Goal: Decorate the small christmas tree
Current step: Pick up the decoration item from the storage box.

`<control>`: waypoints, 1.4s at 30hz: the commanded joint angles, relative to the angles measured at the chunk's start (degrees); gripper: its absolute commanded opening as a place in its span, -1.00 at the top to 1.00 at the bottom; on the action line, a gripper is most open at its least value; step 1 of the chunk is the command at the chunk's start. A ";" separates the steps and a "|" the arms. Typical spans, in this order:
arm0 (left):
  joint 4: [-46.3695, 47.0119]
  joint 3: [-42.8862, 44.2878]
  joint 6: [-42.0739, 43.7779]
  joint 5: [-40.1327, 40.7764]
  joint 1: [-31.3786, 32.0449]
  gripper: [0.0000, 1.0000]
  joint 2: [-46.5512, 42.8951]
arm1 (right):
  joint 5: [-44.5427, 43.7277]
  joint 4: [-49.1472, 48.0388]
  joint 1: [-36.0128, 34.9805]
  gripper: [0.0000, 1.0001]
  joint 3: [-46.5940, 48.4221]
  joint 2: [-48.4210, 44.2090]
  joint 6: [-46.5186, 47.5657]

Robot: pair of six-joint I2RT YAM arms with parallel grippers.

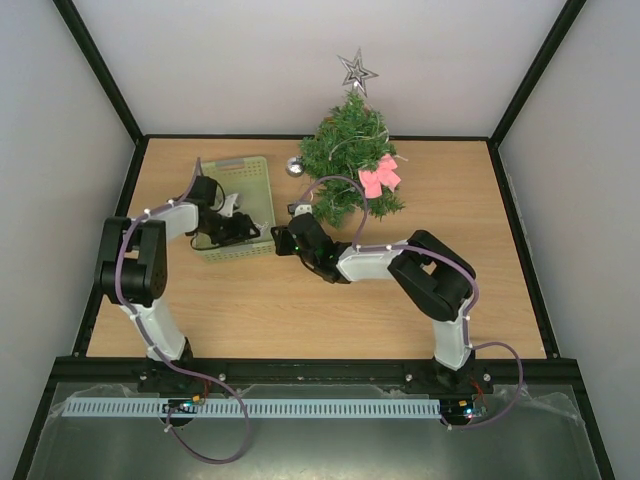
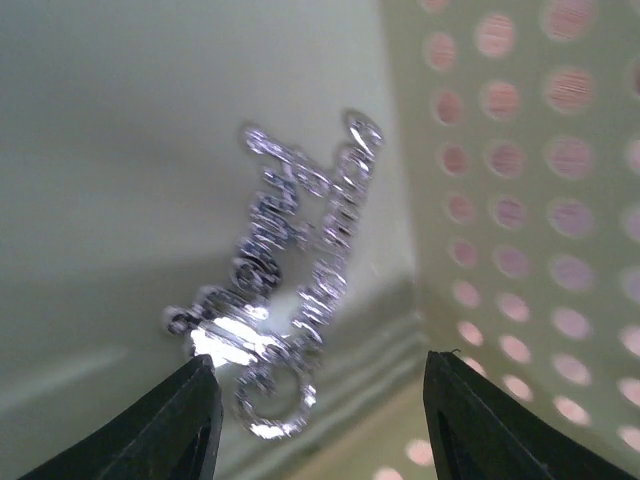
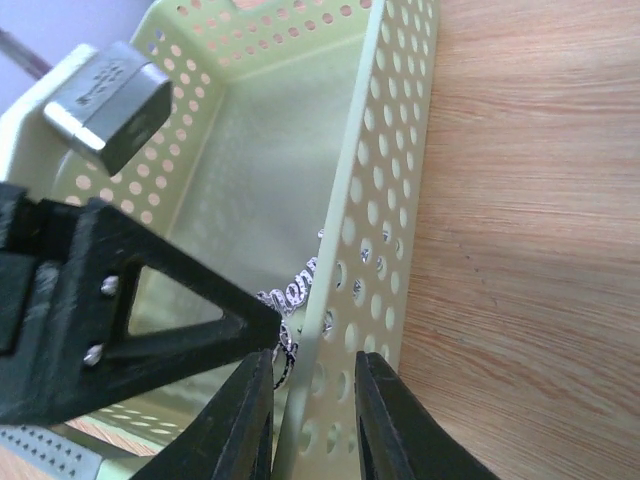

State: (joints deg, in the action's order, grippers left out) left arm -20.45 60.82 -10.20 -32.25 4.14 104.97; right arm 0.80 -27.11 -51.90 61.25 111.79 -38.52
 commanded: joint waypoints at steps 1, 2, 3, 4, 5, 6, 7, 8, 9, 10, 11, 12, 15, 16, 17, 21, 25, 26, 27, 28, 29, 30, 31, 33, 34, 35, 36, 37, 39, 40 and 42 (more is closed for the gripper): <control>1.69 -1.65 -2.75 -7.15 -0.27 -0.14 -5.20 | -2.09 -0.40 -0.38 0.63 0.96 0.98 1.33; 1.72 -1.49 -2.86 -7.56 -0.27 -0.14 -5.75 | -1.79 -0.79 -0.36 0.66 0.77 1.16 1.34; 1.52 -1.16 -2.78 -7.30 -0.27 -0.14 -6.19 | -1.63 -1.28 -0.33 0.69 0.48 1.30 1.42; 1.17 -0.77 -2.69 -6.19 -0.34 -0.14 -6.51 | -1.38 -1.68 -0.33 0.71 0.42 1.53 1.65; 0.79 -0.35 -2.53 -4.12 -0.36 -0.14 -6.79 | -1.16 -1.80 -0.31 0.73 0.50 1.75 1.83; 0.25 0.18 -2.05 -1.62 -0.44 -0.14 -6.86 | -0.99 -1.64 -0.31 0.73 0.67 1.95 1.87; -0.03 0.63 -1.64 1.19 -0.54 -0.16 -6.78 | -0.82 -1.62 -0.31 0.73 0.73 1.97 1.81; -0.24 1.11 -1.30 3.36 -0.60 -0.18 -6.42 | -0.72 -1.69 -0.35 0.73 0.71 1.90 1.67; -0.51 1.61 -0.92 4.48 -0.69 -0.21 -5.73 | -0.68 -1.80 -0.34 0.73 0.71 1.84 1.67; -0.84 2.22 -0.52 4.55 -0.85 -0.22 -4.75 | -0.69 -1.76 -0.31 0.73 0.90 1.96 1.75; -0.98 2.81 -0.11 4.20 -0.91 -0.23 -3.81 | -0.65 -1.35 -0.31 0.73 1.25 2.21 1.89; -0.73 3.01 -0.01 3.80 -0.89 -0.23 -3.00 | -0.77 -0.72 -0.32 0.73 1.58 2.44 1.95; -0.01 3.08 0.13 3.58 -0.89 -0.23 -1.03 | -0.59 0.32 -0.32 0.73 1.98 2.99 1.91; 0.05 3.20 0.31 3.38 -0.89 -0.23 -0.27 | -0.50 0.24 -0.31 0.73 1.68 3.07 1.90; -0.13 3.37 0.53 2.99 -0.89 -0.23 0.51 | -0.43 0.16 -0.31 0.73 1.47 3.06 1.83; 0.69 2.72 0.15 -0.32 -0.89 -0.24 2.20 | -0.45 -0.42 -0.31 0.73 0.44 2.95 1.77; 2.32 0.92 -1.38 -4.79 -0.80 -0.24 2.19 | -0.62 -0.66 -0.39 0.74 0.05 2.91 1.94; 2.88 0.35 -2.02 -5.65 -0.80 -0.24 1.96 | -0.62 -0.66 -0.32 0.74 0.01 2.89 1.95; 3.69 -0.25 -2.59 -6.50 -0.73 -0.24 1.73 | -0.70 -0.82 -0.32 0.74 -0.07 2.89 1.91; 4.61 -1.02 -3.30 -7.56 -0.69 -0.24 1.36 | -0.77 -0.94 -0.35 0.74 -0.20 2.91 1.95; 5.37 -1.63 -3.94 -8.72 -0.63 -0.24 1.11 | -0.80 -1.12 -0.34 0.74 -0.33 2.85 1.89; 5.88 -1.99 -4.44 -9.79 -0.55 -0.24 0.97 | -0.80 -1.37 -0.38 0.75 -0.54 2.95 1.92; 6.32 -2.30 -4.96 -10.37 -0.46 -0.24 0.80 | -0.75 -1.53 -0.32 0.75 -0.64 2.99 1.94; 7.44 -2.97 -5.94 -11.43 -0.32 -0.24 0.37 | -0.71 -1.91 -0.35 0.75 -0.77 3.02 1.84; 8.27 -3.22 -6.62 -12.17 -0.28 -0.24 0.08 | -0.64 -1.99 -0.31 0.75 -0.83 3.14 1.87; 9.27 -3.51 -7.47 -13.04 -0.28 -0.24 -0.12 | -0.62 -2.10 -0.34 0.75 -0.89 3.17 1.82; 10.23 -3.72 -8.34 -13.81 -0.27 -0.24 -0.38 | -0.55 -2.19 -0.32 0.75 -0.93 3.20 1.82; 11.13 -3.88 -9.27 -14.34 -0.32 -0.24 -0.56 | -0.54 -2.28 -0.31 0.76 -1.05 3.18 1.86; 12.94 -4.33 -10.83 -14.80 -0.12 -0.23 -1.34 | -0.46 -2.41 -0.32 0.76 -1.30 3.13 1.86; 13.83 -4.49 -11.54 -15.03 -0.06 -0.23 -1.68 | -0.49 -2.54 -0.33 0.76 -1.45 2.97 1.80; 15.70 -4.85 -12.82 -15.71 -0.03 -0.22 -2.15 | -0.60 -2.75 -0.37 0.76 -1.79 2.87 1.96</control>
State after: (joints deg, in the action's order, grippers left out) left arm -9.87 56.80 -19.05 -44.60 3.86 105.80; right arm 1.08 -30.46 -52.01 61.21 113.25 -37.30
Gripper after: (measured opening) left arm 0.614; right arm 0.123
